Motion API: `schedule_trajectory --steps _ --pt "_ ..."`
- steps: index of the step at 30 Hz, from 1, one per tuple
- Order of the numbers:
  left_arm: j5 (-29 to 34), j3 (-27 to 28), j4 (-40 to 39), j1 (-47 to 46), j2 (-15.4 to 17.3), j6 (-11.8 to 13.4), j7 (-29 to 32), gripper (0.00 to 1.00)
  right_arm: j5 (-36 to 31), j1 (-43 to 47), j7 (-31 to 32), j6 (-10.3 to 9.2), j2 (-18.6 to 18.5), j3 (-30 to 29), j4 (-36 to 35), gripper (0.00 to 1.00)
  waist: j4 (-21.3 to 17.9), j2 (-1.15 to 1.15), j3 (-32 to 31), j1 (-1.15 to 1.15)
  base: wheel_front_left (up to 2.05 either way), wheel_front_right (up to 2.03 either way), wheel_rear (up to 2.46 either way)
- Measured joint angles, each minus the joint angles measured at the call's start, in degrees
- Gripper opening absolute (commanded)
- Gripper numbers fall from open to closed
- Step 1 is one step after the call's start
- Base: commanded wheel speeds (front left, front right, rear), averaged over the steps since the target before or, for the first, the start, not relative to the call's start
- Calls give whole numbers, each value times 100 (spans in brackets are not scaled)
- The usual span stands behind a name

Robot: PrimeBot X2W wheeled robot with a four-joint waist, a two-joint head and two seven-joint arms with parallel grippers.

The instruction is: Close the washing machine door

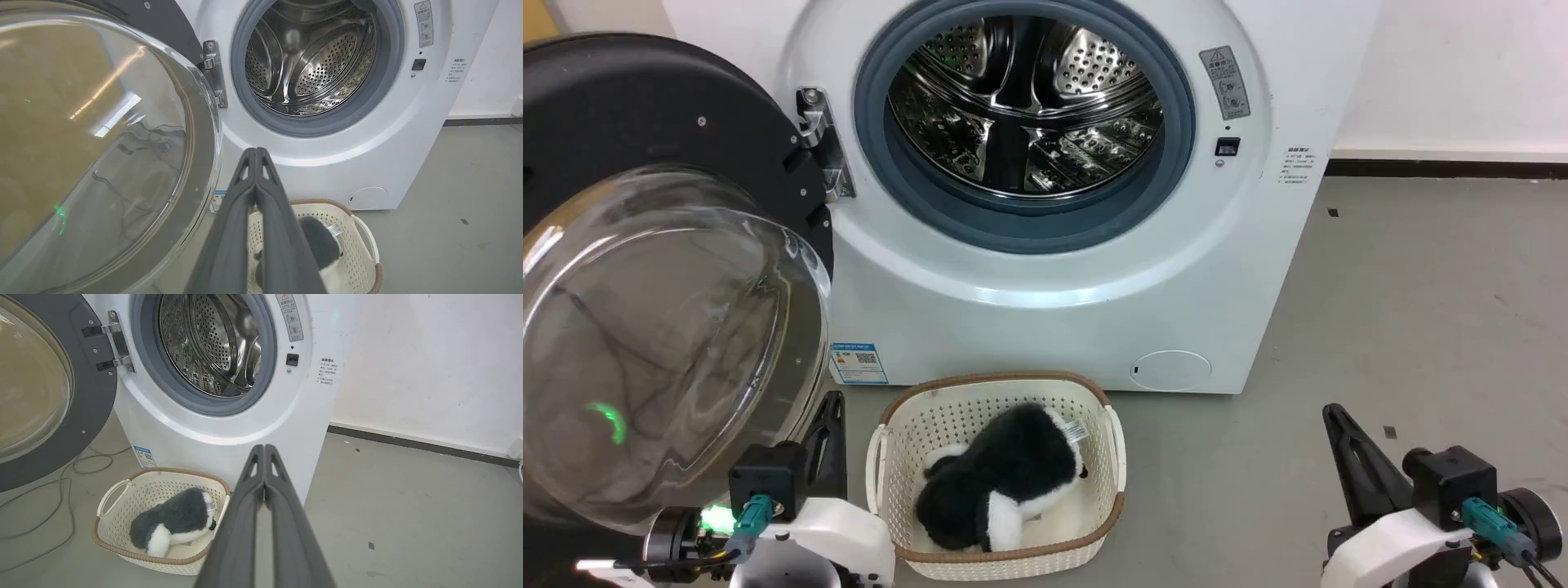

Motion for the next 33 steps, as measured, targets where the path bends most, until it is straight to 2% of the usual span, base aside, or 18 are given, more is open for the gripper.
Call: schedule_trajectory --steps 18,19,32,33 --pt "0 0 1 -1 0 0 0 0 0 0 0 0 0 0 1 0 0 0 0 0 0 0 0" --pt "-1 -3 4 -1 0 4 0 100 2 2 -1 0 0 -1 3 100 0 0 0 0 0 0 0" --pt "-1 -59 15 -2 0 137 -80 100 152 2 -70 0 0 -70 8 100 5 0 15 0 0 0 0" --pt "-1 -64 18 -2 0 163 -104 55 168 2 -96 0 0 -75 8 100 7 0 16 0 0 0 0"
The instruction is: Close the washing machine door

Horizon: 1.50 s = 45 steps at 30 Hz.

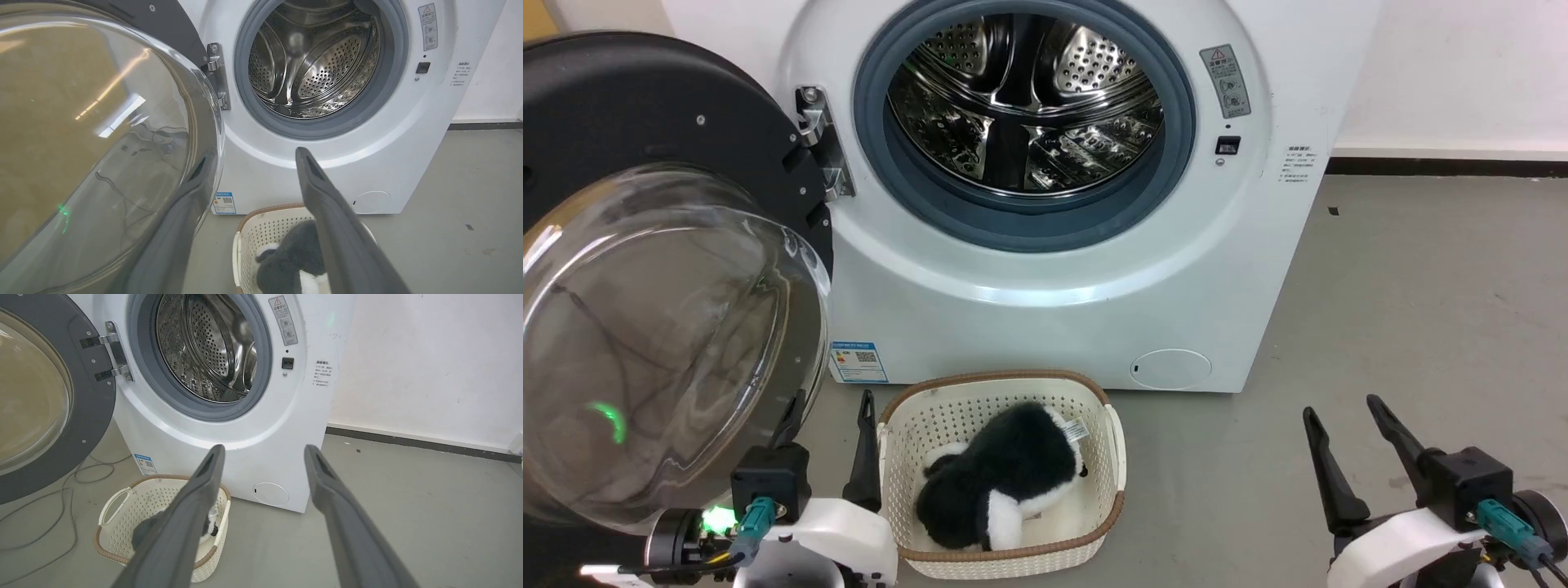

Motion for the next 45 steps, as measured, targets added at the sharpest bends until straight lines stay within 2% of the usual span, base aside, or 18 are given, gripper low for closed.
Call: schedule_trajectory --steps 1,2,15,26,32,37,45 --pt "0 -5 1 0 0 8 -1 2 1 0 -16 0 0 -9 -1 100 2 0 1 0 0 0 0" --pt "0 -12 3 0 1 22 -9 0 11 0 -22 0 0 -13 -1 100 6 0 2 0 0 0 0" --pt "-2 -78 -37 -49 37 176 -160 0 261 1 -171 0 0 -99 -2 100 117 0 28 0 0 0 0" --pt "-134 36 -679 -460 177 165 -304 0 486 1 -312 0 0 -185 -4 100 404 0 77 0 0 0 0" --pt "-433 413 -968 -756 263 24 -364 0 614 1 -377 0 0 -231 -2 100 549 0 112 0 0 0 0" --pt "-793 831 -1110 -1017 322 -192 -431 0 705 1 -430 -1 0 -289 9 100 684 0 137 0 0 0 0" --pt "-1527 1481 -945 -1496 479 -385 -533 0 838 3 -527 0 1 -368 103 100 938 0 173 0 0 0 0"
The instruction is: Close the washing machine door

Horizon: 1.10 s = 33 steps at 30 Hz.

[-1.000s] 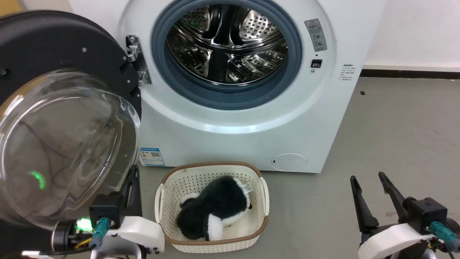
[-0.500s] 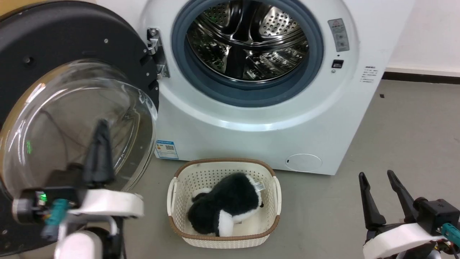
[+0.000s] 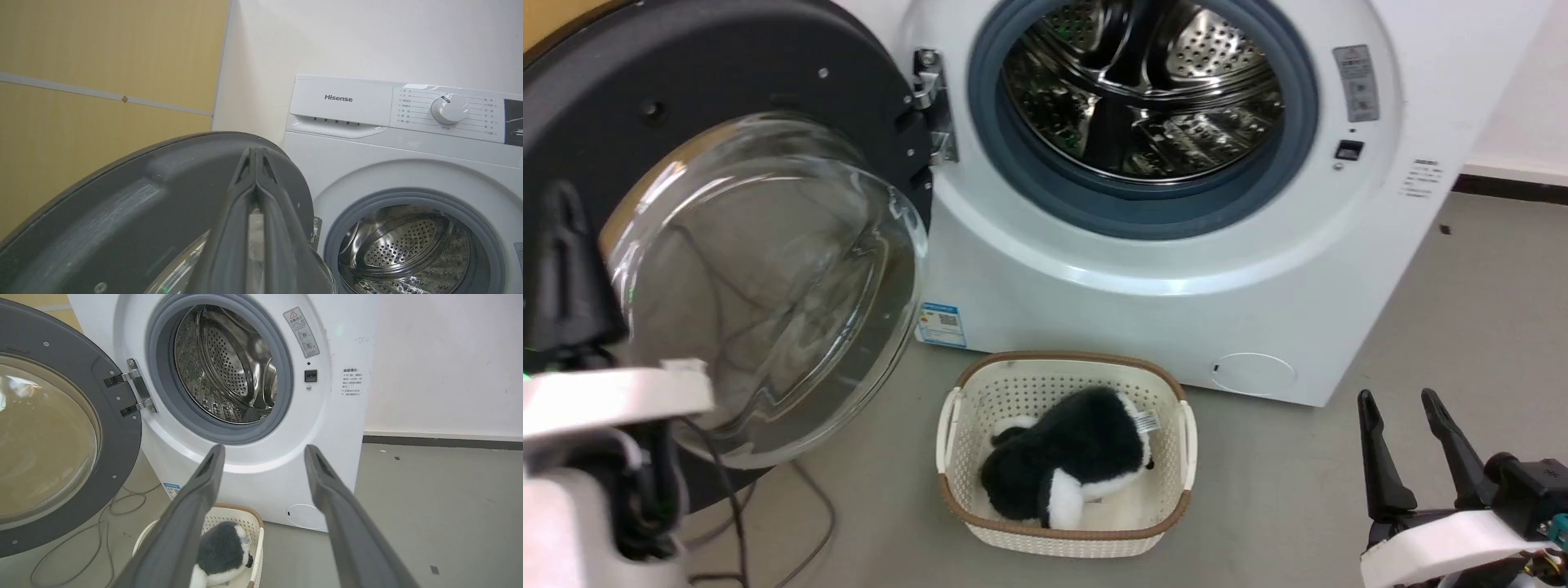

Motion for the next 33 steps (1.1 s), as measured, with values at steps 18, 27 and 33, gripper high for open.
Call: schedule_trajectory --steps 18,27,33 --pt "-2042 1396 2374 -1048 1132 35 1026 0 281 2 -260 -1 0 -182 202 100 539 0 254 0 0 0 0" --pt "-2711 1625 3326 -1243 1399 65 1839 0 421 2 -367 0 0 -196 244 100 665 0 403 0 0 0 0" --pt "-3115 1684 3701 -1273 1443 -100 2347 0 505 2 -434 0 0 -236 255 100 722 0 482 0 0 0 0"
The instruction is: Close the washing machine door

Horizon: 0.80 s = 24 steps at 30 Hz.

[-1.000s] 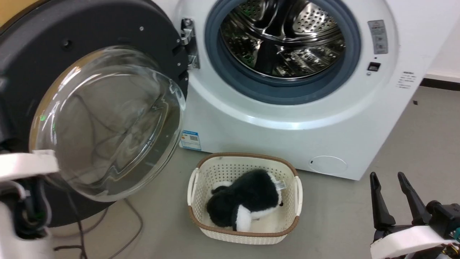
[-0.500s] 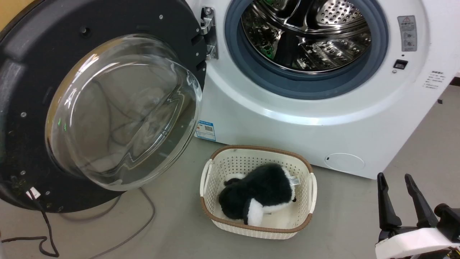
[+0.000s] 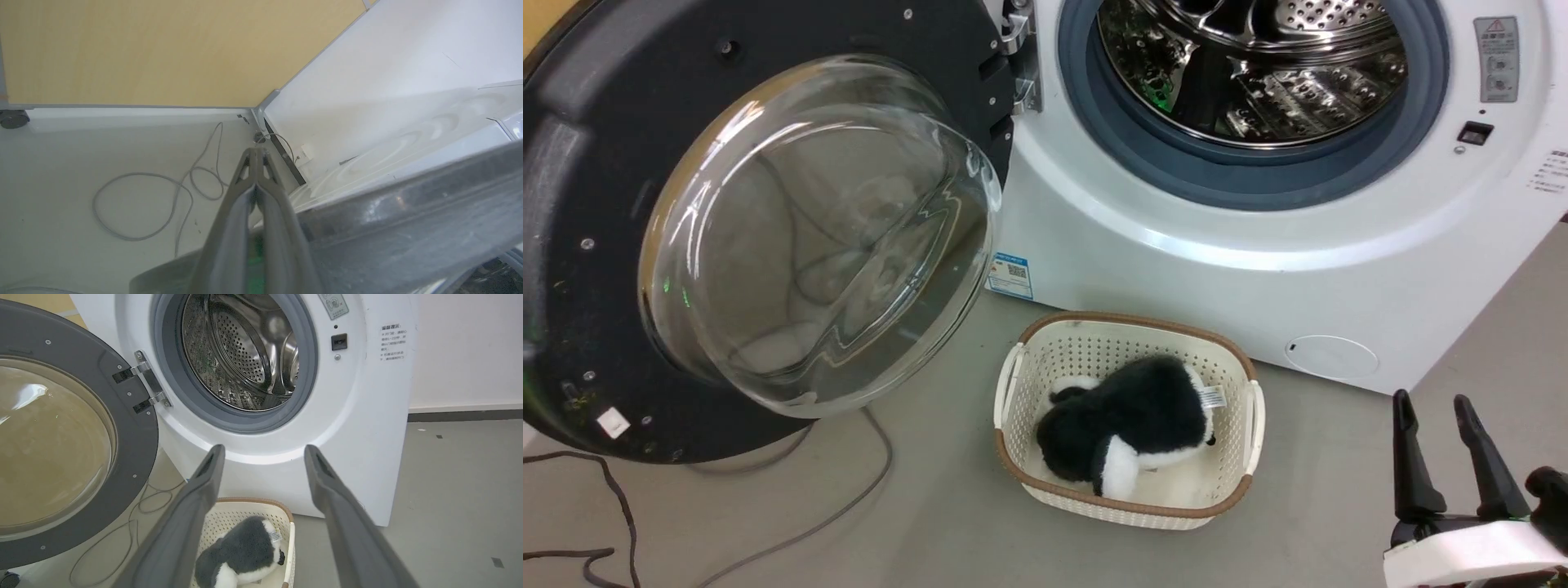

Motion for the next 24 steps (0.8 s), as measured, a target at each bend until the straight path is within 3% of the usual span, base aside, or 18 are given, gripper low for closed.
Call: schedule_trajectory --steps 9,12,17,24 --pt "-754 -103 -276 191 19 -234 1082 0 213 0 -98 -1 0 -40 16 100 191 0 44 0 0 0 0" --pt "-1003 -292 -767 555 -74 -267 1354 0 289 0 -146 0 1 -54 42 100 276 0 49 0 0 0 0" --pt "-1532 -655 -1639 1274 -505 -314 1626 0 416 4 -210 -1 1 -124 90 100 454 0 40 0 0 0 0" --pt "-2270 -1578 -3244 2011 -903 -327 1939 0 474 33 -274 -1 1 -215 171 100 789 0 -2 0 0 0 0"
